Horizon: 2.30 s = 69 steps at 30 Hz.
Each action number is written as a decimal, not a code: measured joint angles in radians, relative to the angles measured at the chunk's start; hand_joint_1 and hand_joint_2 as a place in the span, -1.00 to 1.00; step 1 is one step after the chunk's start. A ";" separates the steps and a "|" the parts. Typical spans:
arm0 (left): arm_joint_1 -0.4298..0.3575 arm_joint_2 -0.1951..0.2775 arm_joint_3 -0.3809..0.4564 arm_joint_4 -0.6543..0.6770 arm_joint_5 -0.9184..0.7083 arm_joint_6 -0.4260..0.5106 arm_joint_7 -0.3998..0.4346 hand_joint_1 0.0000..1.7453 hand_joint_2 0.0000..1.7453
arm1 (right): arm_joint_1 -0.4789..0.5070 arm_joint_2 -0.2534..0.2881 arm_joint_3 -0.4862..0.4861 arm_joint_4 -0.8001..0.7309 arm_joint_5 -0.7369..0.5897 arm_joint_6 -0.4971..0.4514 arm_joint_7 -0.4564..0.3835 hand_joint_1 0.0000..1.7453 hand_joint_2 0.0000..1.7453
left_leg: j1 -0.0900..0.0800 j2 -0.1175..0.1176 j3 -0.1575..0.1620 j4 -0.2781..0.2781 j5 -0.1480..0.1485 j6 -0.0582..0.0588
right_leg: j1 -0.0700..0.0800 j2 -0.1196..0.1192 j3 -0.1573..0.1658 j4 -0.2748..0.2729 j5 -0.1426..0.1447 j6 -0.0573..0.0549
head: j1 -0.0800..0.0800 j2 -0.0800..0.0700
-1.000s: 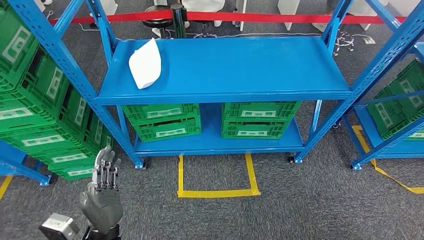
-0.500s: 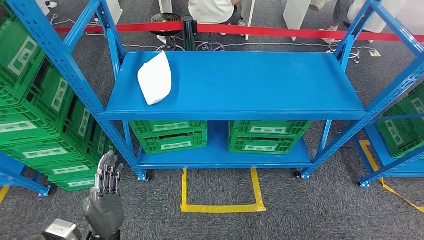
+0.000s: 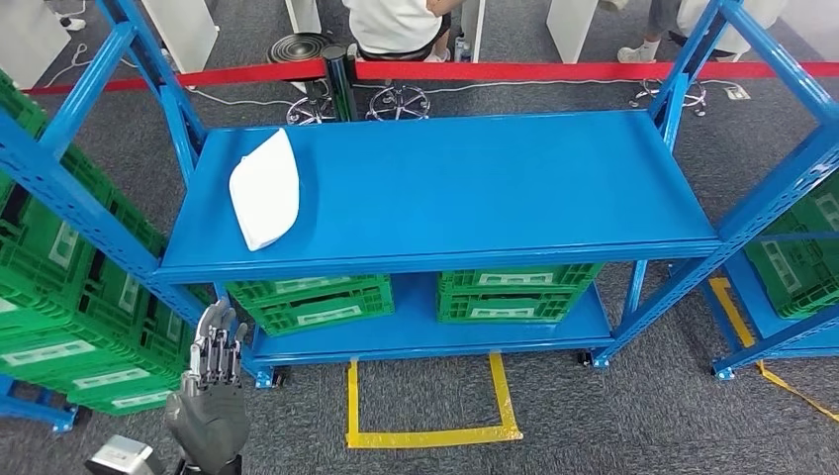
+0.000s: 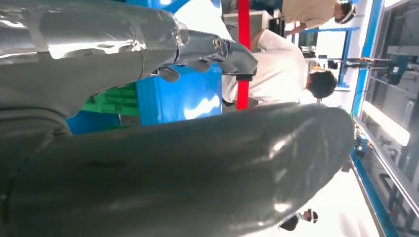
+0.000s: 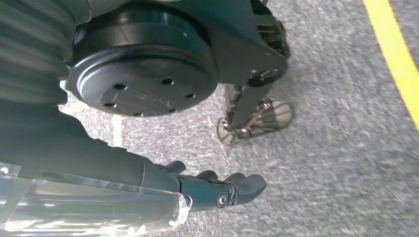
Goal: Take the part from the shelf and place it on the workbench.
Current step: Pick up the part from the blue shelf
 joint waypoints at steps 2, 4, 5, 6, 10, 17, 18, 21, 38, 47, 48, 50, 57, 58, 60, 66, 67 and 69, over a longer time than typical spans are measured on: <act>0.000 0.000 -0.002 0.003 0.001 0.000 0.000 -1.00 -1.00 | 0.001 0.000 0.000 0.000 0.000 0.000 0.000 -1.00 1.00 | 0.000 0.001 -0.002 -0.092 0.079 0.005 | 0.000 0.005 0.041 -0.003 -0.032 0.006 | -0.008 0.000; 0.001 0.000 -0.005 0.008 0.002 0.000 0.000 -1.00 -1.00 | 0.001 0.000 0.000 0.000 0.000 0.000 0.000 -1.00 1.00 | -0.005 0.002 0.006 -0.168 0.192 0.013 | 0.001 0.011 0.076 -0.003 -0.067 0.018 | -0.013 0.000; 0.001 0.000 -0.006 0.009 0.003 0.000 0.000 -1.00 -1.00 | -0.001 0.000 0.000 0.000 0.001 0.000 0.000 -1.00 1.00 | -0.009 0.002 0.012 -0.184 0.224 0.018 | 0.000 0.012 0.094 -0.006 -0.078 0.027 | -0.014 0.000; 0.000 0.000 -0.007 0.010 0.005 -0.001 0.000 -1.00 -1.00 | -0.004 0.000 0.000 0.001 0.001 0.000 0.001 -1.00 1.00 | -0.013 0.001 0.023 -0.187 0.224 0.024 | -0.001 0.014 0.107 -0.007 -0.079 0.034 | -0.012 0.000; -0.004 0.000 -0.008 0.007 0.020 -0.010 -0.007 -1.00 -1.00 | -0.017 0.001 0.000 0.000 0.003 0.000 0.007 -1.00 1.00 | -0.012 0.002 0.077 -0.220 0.207 0.049 | -0.007 0.004 0.040 0.134 -0.046 0.051 | -0.006 0.000; -0.003 -0.001 -0.010 0.007 0.033 -0.018 -0.020 -1.00 -1.00 | -0.008 0.000 0.000 0.001 0.006 -0.003 0.013 -1.00 1.00 | -0.016 -0.004 0.139 -0.224 0.151 0.051 | -0.001 -0.004 -0.111 0.157 -0.047 0.042 | 0.023 0.000; -0.002 -0.001 -0.010 0.008 0.034 -0.017 -0.023 -1.00 -1.00 | -0.007 -0.001 0.000 0.001 0.008 -0.003 0.014 -1.00 1.00 | -0.017 -0.005 0.148 -0.224 0.145 0.047 | 0.003 -0.005 -0.109 0.109 -0.005 0.033 | 0.025 0.000; 0.001 0.000 -0.011 0.008 0.039 -0.011 -0.035 -1.00 -1.00 | -0.004 0.000 0.004 0.001 0.014 -0.004 0.016 -1.00 1.00 | -0.017 -0.009 0.155 -0.218 0.135 0.035 | 0.013 -0.006 -0.109 0.057 0.030 0.021 | 0.029 0.000; 0.006 0.005 -0.018 -0.001 0.036 -0.026 -0.044 -1.00 -1.00 | -0.011 0.005 0.024 0.002 0.004 -0.004 0.026 -1.00 1.00 | -0.016 -0.004 0.166 -0.233 0.118 0.028 | 0.016 -0.005 -0.098 0.050 0.038 0.015 | 0.014 0.000; -0.010 0.000 -0.019 0.007 0.036 -0.048 -0.044 -1.00 -1.00 | -0.012 0.005 0.024 0.002 -0.001 -0.003 0.015 -1.00 1.00 | -0.017 -0.005 0.167 -0.233 0.118 0.029 | 0.015 -0.004 -0.093 0.043 0.041 0.019 | 0.017 0.000; -0.011 0.000 -0.019 0.008 0.036 -0.049 -0.044 -1.00 -1.00 | -0.011 0.005 0.024 0.002 -0.001 -0.003 0.015 -1.00 1.00 | -0.017 -0.005 0.166 -0.233 0.118 0.029 | 0.015 -0.004 -0.093 0.043 0.041 0.019 | 0.017 0.000; -0.013 -0.001 -0.020 0.009 0.036 -0.049 -0.044 -1.00 -1.00 | -0.011 0.005 0.024 0.002 -0.001 -0.003 0.015 -1.00 1.00 | -0.017 -0.006 0.166 -0.233 0.118 0.029 | 0.015 -0.004 -0.093 0.042 0.041 0.020 | 0.017 0.000; -0.021 -0.005 -0.020 0.011 0.030 -0.082 -0.044 -1.00 -1.00 | -0.011 0.004 0.024 0.002 -0.007 -0.004 0.006 -1.00 1.00 | -0.021 -0.008 0.169 -0.246 0.123 0.030 | 0.011 -0.005 -0.093 0.030 0.046 0.024 | 0.018 0.000; -0.024 -0.008 -0.020 0.013 0.029 -0.091 -0.044 -1.00 -1.00 | -0.011 0.004 0.024 0.002 -0.009 -0.004 0.005 -1.00 1.00 | -0.022 -0.008 0.170 -0.248 0.123 0.030 | 0.011 -0.005 -0.093 0.029 0.046 0.024 | 0.018 0.000; -0.032 -0.016 -0.020 0.018 0.026 -0.108 -0.044 -1.00 -1.00 | -0.011 0.002 0.023 0.002 -0.011 -0.004 0.003 -1.00 1.00 | -0.022 -0.009 0.171 -0.249 0.123 0.030 | 0.010 -0.005 -0.092 0.029 0.045 0.023 | 0.017 0.000; -0.056 -0.045 -0.020 0.033 0.010 -0.145 -0.044 -1.00 -1.00 | -0.011 -0.003 0.023 0.002 -0.016 -0.006 -0.006 -1.00 1.00 | -0.021 -0.009 0.172 -0.253 0.123 0.029 | 0.011 -0.004 -0.093 0.029 0.044 0.023 | 0.016 0.000; -0.058 -0.049 -0.020 0.036 0.009 -0.147 -0.044 -1.00 -1.00 | -0.011 -0.004 0.023 0.003 -0.017 -0.007 -0.009 -1.00 1.00 | -0.021 -0.009 0.172 -0.254 0.123 0.029 | 0.011 -0.004 -0.093 0.029 0.044 0.023 | 0.016 0.000; -0.060 -0.055 -0.020 0.041 0.008 -0.149 -0.044 -1.00 -1.00 | -0.011 -0.006 0.023 0.003 -0.018 -0.007 -0.012 -1.00 1.00 | -0.021 -0.009 0.172 -0.254 0.123 0.029 | 0.011 -0.004 -0.092 0.029 0.044 0.023 | 0.016 0.000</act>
